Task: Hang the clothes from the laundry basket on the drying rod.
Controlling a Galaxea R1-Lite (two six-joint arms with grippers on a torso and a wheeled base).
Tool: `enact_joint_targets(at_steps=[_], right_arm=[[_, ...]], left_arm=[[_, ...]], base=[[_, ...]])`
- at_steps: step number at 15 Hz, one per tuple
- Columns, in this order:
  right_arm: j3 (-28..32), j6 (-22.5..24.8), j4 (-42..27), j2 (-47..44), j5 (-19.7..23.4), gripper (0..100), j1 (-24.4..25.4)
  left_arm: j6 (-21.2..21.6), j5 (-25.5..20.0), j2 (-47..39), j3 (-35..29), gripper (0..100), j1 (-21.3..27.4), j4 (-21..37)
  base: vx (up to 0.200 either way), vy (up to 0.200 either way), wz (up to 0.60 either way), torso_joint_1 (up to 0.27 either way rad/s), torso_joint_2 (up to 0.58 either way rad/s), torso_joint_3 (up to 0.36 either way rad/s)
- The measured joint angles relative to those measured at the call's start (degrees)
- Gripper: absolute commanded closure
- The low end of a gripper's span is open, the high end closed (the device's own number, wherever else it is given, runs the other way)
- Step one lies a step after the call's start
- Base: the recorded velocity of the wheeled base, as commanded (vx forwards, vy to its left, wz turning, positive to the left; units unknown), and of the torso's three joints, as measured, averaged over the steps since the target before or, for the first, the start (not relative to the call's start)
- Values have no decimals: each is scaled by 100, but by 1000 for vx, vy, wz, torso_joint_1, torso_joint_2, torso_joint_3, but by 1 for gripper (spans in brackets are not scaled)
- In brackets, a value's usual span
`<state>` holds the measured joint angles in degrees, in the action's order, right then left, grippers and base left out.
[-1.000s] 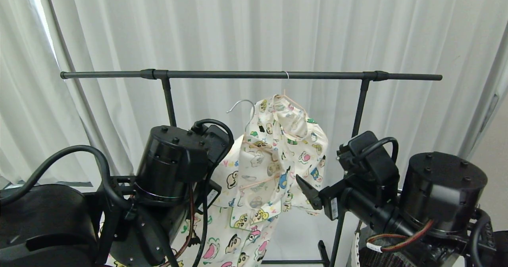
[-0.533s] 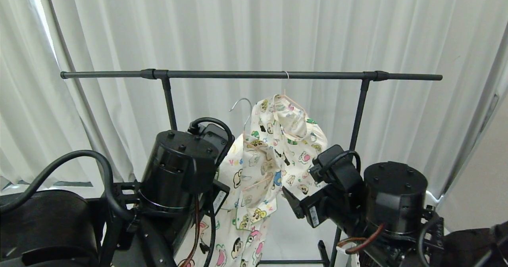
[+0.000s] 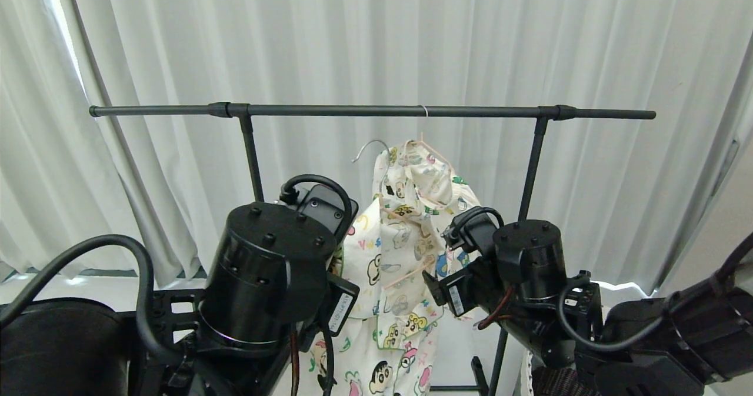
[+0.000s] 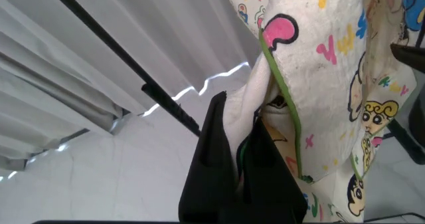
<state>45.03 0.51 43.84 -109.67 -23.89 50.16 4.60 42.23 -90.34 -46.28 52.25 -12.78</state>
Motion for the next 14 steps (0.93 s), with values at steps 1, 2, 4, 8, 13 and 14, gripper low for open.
enact_joint_targets(at_steps=[1, 2, 4, 8, 13, 14], right_arm=[[0, 0, -60, -11, -2, 0, -98], [0, -7, -78, -15, -2, 0, -151], [0, -9, -76, -21, -2, 100, -232], [-94, -22, -73, -20, -191, 100, -299], [-243, -20, -51, 126, -443, 100, -304], [-247, -20, -51, 179, -443, 100, -286]], left_arm=[[-9, 2, 10, -27, 100, 45, -5], [-9, 9, 11, -50, 100, 76, -2], [-17, 11, 16, -85, 100, 199, -5], [-20, 24, 5, -99, 100, 290, -5], [0, 105, -80, -85, 100, 288, -9], [0, 173, -116, -85, 100, 285, -9]], base=[[0, 0, 0, 0, 0, 0], [0, 0, 0, 0, 0, 0], [0, 0, 0, 0, 0, 0], [0, 0, 0, 0, 0, 0], [0, 0, 0, 0, 0, 0], [0, 0, 0, 0, 0, 0]])
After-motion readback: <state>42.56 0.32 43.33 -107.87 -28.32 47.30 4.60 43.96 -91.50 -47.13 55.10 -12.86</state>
